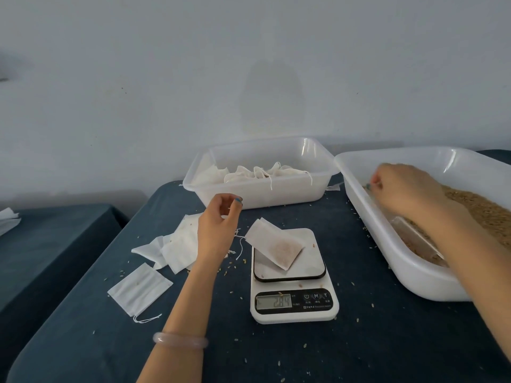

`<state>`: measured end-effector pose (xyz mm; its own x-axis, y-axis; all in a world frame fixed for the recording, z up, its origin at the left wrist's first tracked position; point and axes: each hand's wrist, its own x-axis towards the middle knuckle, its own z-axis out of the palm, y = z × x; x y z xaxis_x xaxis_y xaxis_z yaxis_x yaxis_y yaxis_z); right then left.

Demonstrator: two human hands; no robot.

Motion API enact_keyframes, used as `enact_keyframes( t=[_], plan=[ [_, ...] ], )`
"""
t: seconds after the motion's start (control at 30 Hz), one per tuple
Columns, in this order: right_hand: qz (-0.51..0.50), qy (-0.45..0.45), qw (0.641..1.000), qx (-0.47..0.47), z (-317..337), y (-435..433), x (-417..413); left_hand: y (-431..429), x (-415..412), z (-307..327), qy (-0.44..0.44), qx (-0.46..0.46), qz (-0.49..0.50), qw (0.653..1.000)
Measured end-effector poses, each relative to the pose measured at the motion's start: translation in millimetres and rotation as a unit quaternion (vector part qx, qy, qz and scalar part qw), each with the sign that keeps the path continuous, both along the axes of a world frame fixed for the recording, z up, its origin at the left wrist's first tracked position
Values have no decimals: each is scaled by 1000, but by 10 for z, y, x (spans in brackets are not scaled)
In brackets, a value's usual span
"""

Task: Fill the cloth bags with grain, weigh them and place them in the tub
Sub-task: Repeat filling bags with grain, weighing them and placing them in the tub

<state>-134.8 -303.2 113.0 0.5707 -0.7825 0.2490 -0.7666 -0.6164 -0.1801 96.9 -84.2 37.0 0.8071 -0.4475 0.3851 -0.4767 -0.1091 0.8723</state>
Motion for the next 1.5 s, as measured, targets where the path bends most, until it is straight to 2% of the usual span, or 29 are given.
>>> enact_keyframes(
  t=[0.07,0.17,0.23,0.33,0.43,0.53,0.63,0.77,0.93,1.0,1.1,1.23,1.27,1.3,1.37,1.43,1.5],
  plan=[
    [71,-86,994,16,1,271,129,11,-5,3,-2,17,7,1000],
    [157,-88,983,38,-175,723,331,33,-11,-7,-11,61,16,998],
    [176,-103,976,73,-414,867,470,40,-17,-9,-27,113,18,993],
    [136,-166,968,129,-768,789,552,46,-27,-18,-39,170,3,985],
    [79,-267,943,182,-1063,619,496,43,-39,-33,-47,187,-27,981],
    [55,-315,919,232,-1231,521,473,22,-75,-47,-63,218,-61,972],
    [58,-330,907,256,-1255,482,468,-7,-131,-64,-76,222,-91,968],
    [63,-311,919,235,-1287,510,466,-35,-147,-77,-84,235,-114,962],
    [58,-311,923,220,-1296,535,459,-130,-114,77,-52,170,-154,972],
    [57,-317,920,224,-1293,541,456,-212,-57,263,-79,159,-141,974],
    [54,-316,918,232,-1291,562,448,-369,135,607,-142,169,-60,973],
    [51,-313,920,231,-1279,586,437,-596,550,1003,-144,25,61,987],
    [49,-312,921,229,-1272,590,437,-657,674,1068,-137,14,76,988],
    [49,-308,923,226,-1267,593,436,-719,787,1112,-142,33,83,986],
    [55,-291,931,216,-1262,608,435,-836,981,1132,-202,141,83,966],
    [60,-274,937,207,-1259,620,434,-914,1091,1055,-270,274,40,922],
    [60,-275,937,209,-1255,620,435,-947,1170,880,-287,368,-25,884]
  ],
)
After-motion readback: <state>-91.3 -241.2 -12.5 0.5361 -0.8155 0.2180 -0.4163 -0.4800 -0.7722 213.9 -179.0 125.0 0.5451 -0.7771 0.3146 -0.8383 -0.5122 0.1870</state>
